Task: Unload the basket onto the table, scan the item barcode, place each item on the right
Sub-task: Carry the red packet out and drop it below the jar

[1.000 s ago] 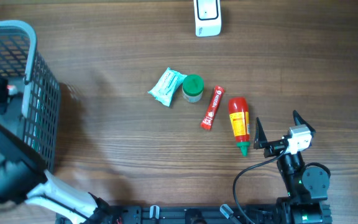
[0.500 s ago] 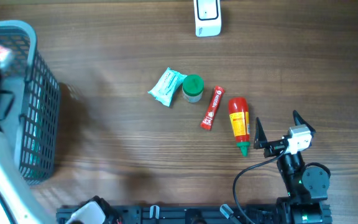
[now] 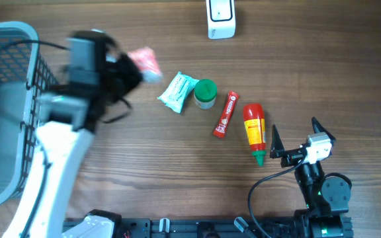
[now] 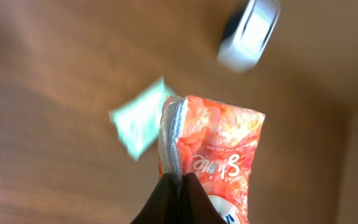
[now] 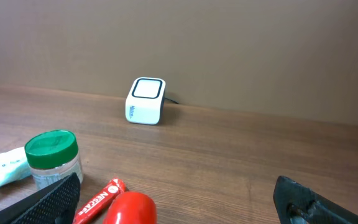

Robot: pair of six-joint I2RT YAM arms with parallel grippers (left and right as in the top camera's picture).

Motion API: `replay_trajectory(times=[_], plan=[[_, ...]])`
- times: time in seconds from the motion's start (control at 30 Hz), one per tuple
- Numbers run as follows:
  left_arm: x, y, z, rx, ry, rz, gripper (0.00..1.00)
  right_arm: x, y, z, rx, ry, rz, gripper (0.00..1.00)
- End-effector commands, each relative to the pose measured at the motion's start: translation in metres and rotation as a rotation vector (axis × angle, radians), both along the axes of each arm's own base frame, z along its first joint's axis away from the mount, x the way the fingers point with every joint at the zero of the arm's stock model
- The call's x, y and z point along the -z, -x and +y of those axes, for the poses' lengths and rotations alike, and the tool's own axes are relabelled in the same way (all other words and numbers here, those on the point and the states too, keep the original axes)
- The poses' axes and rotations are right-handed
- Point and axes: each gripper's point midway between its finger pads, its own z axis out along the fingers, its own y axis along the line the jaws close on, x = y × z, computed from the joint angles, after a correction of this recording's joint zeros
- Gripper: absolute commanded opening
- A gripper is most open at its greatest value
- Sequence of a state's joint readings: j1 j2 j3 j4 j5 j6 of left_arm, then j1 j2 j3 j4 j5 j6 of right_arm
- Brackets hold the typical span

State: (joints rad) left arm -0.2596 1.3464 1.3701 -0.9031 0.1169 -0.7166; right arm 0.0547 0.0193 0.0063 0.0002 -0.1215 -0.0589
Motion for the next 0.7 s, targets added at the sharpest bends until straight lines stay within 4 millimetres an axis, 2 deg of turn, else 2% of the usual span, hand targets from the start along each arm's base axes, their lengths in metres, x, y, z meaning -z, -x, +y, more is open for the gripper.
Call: replay_trajectory(times=[0.0,0.07,0.17,0.27,0.4,0.5,0.67], plan=[[0.066,0.028,-0.041,0.077,-0.053,0.163,0.04,-0.002,0.0,-0.002,0.014,0.017,-0.012,1.0],[0.099,0.045,-0.054,0.116,-0.097,0.219,0.04,-0.002,0.0,-0.002,0.014,0.017,-0.012,1.0],[0.134,0.058,-0.067,0.166,-0.132,0.224,0.04,-0.002,0.0,-0.002,0.014,0.017,-0.012,1.0],[0.167,0.06,-0.082,0.213,-0.146,0.173,0.04,-0.002,0.0,-0.002,0.014,0.017,-0.012,1.0],[0.206,0.058,-0.085,0.211,-0.196,0.109,0.04,-0.002,0.0,-0.002,0.014,0.017,-0.012,1.0],[0.223,0.055,-0.092,0.219,-0.186,0.092,0.04,-0.002,0.0,-0.002,0.014,0.017,-0.012,1.0],[0.232,0.038,-0.105,0.215,-0.154,0.041,0.04,-0.002,0.0,-0.002,0.014,0.016,-0.012,1.0]])
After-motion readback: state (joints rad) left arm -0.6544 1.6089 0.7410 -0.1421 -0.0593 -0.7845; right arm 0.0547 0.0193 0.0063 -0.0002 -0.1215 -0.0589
